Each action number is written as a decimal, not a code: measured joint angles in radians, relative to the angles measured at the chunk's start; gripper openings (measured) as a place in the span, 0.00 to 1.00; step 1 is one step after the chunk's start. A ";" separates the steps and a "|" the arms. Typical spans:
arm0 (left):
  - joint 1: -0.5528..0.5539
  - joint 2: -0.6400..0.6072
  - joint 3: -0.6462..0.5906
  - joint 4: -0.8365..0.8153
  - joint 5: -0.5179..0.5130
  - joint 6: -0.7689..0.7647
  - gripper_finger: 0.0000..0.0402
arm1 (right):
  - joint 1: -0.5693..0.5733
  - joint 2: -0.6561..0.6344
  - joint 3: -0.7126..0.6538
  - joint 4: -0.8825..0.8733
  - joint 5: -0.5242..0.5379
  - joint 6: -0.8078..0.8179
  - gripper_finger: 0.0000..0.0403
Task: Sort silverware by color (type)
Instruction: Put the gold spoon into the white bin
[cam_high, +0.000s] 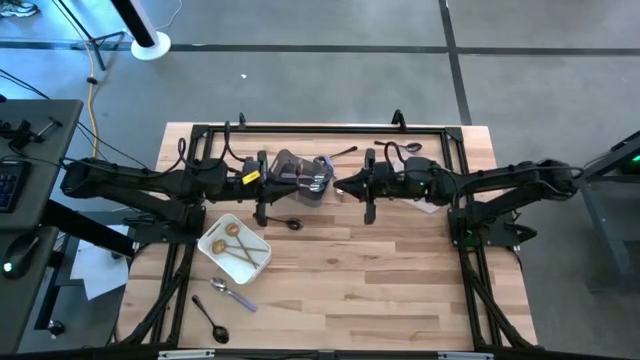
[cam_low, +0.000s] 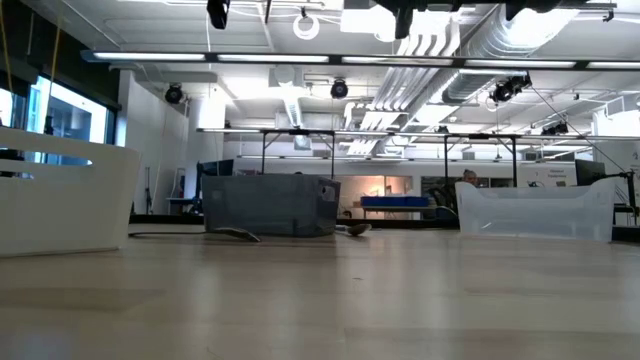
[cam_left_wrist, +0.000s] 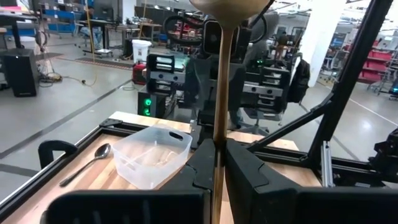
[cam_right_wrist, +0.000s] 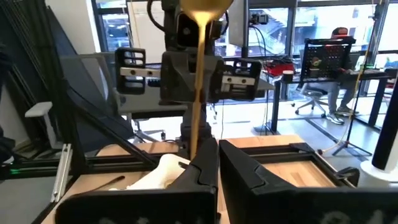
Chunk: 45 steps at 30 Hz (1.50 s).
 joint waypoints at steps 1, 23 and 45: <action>0.000 0.000 0.000 0.000 0.000 0.004 0.02 | 0.000 0.000 0.000 0.000 -0.003 0.000 0.00; 0.000 0.000 0.000 0.003 -0.010 0.017 0.02 | 0.000 0.000 0.000 0.009 -0.066 0.000 0.00; -0.338 0.045 0.310 -1.351 0.047 -0.116 0.00 | 0.000 -0.001 0.000 0.007 -0.066 0.019 0.00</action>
